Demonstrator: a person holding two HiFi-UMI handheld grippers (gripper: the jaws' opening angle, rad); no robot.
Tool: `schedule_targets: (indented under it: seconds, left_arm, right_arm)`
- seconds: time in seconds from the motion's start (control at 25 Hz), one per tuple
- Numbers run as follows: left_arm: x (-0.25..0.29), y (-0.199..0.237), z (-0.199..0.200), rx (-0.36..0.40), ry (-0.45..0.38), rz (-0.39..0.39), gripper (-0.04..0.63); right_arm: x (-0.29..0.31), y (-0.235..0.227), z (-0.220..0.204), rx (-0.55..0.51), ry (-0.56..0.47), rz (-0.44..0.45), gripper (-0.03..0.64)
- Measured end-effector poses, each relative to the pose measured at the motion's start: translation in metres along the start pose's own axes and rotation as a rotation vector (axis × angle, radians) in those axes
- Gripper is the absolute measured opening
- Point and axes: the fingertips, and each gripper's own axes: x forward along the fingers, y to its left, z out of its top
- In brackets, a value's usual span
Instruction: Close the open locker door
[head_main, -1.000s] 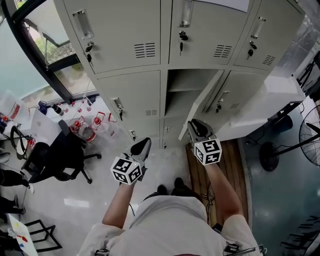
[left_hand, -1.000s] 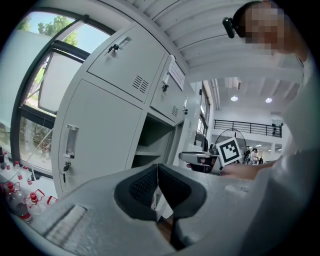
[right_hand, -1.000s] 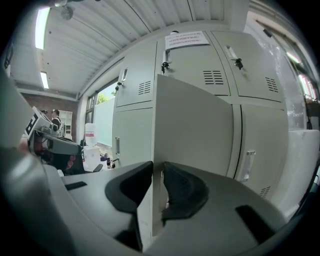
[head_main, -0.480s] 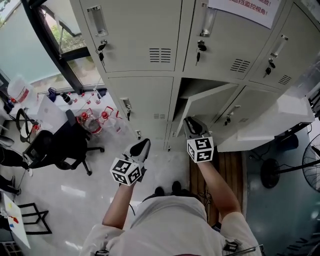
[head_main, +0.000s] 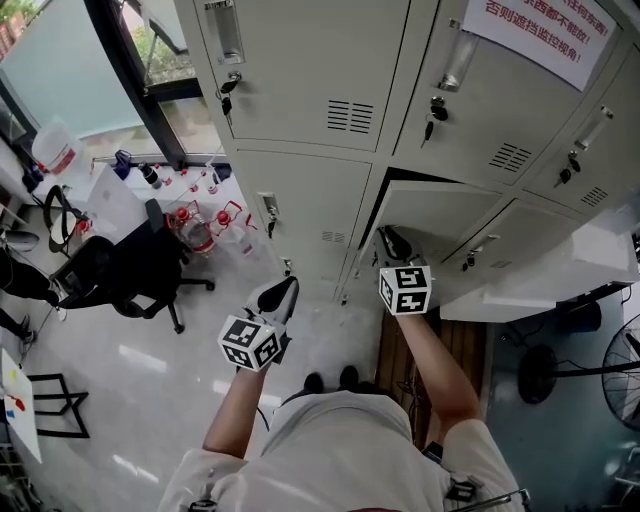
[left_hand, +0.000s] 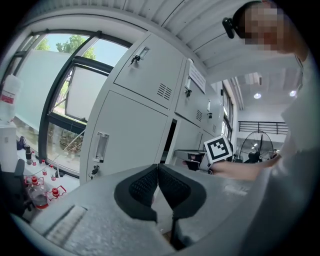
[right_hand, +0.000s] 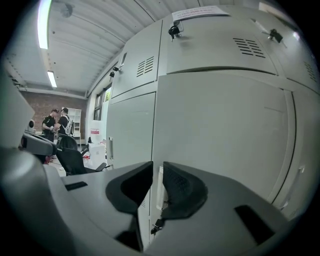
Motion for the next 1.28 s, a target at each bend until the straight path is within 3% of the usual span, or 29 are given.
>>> schedule_targets:
  seconds: [0.48, 0.96, 1.28]
  left_arm:
    - [-0.002, 0.008, -0.003, -0.010, 0.010, 0.040, 0.015]
    - [-0.018, 0.003, -0.008, -0.007, 0.018, 0.021, 0.015]
    - [-0.029, -0.003, -0.011, 0.000, 0.023, -0.019, 0.015]
  right_arm:
    - [0.024, -0.017, -0.002, 0.017, 0.013, -0.004, 0.063]
    - [0.035, -0.029, -0.004, 0.006, 0.030, -0.020, 0.063]
    - [0.005, -0.024, -0.001, 0.024, 0.027, -0.013, 0.064]
